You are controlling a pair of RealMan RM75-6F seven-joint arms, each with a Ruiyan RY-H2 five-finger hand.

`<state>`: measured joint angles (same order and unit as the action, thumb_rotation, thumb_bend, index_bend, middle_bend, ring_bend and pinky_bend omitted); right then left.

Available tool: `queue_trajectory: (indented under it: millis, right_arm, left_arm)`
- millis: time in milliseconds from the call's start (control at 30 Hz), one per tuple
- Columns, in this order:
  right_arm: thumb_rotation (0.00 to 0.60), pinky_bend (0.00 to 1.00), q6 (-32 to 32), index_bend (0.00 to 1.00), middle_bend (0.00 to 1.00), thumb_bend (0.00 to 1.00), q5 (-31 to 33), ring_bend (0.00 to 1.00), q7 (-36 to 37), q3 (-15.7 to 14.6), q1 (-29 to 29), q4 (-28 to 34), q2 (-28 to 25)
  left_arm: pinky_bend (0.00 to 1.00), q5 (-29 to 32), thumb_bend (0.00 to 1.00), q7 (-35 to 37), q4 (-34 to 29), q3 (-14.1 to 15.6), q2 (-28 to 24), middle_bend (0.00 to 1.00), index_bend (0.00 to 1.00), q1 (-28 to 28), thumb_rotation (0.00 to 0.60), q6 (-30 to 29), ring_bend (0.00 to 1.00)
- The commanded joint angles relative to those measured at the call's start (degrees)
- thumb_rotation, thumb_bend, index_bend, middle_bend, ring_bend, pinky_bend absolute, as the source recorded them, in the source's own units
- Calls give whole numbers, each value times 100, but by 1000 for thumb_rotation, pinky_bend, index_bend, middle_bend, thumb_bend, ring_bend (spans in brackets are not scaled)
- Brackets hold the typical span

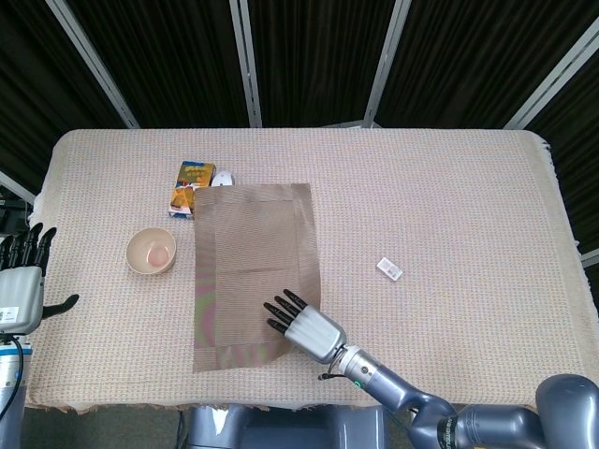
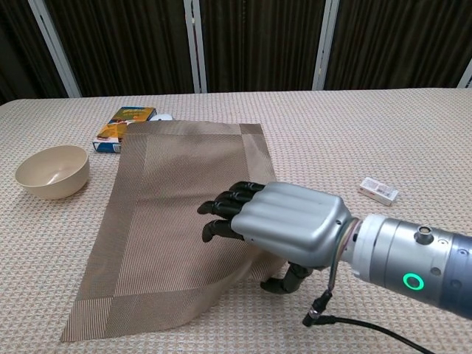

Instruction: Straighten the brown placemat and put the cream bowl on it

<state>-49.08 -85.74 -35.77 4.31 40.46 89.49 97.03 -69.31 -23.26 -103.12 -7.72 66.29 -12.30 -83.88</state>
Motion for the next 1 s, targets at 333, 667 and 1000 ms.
queue_trajectory:
  millis: [333, 667, 1000]
  right_arm:
    - [600, 0, -503, 799, 6, 463, -841, 0, 956, -325, 122, -461, 133]
    - [600, 0, -1055, 821, 35, 463, -1459, 0, 1390, -739, 2, -468, -219]
    - [600, 0, -2093, 821, 61, 462, -2735, 0, 1489, -1567, -215, -450, -1748]
  left_arm:
    - [0, -44, 0, 33, -9, -2, -19, 0, 0, 16, 600, 3, 0]
    - [0, -52, 0, 25, -14, 8, -23, 0, 0, 18, 600, 40, 0]
    - [0, -23, 0, -31, 8, 16, 9, 0, 0, 3, 600, 91, 0]
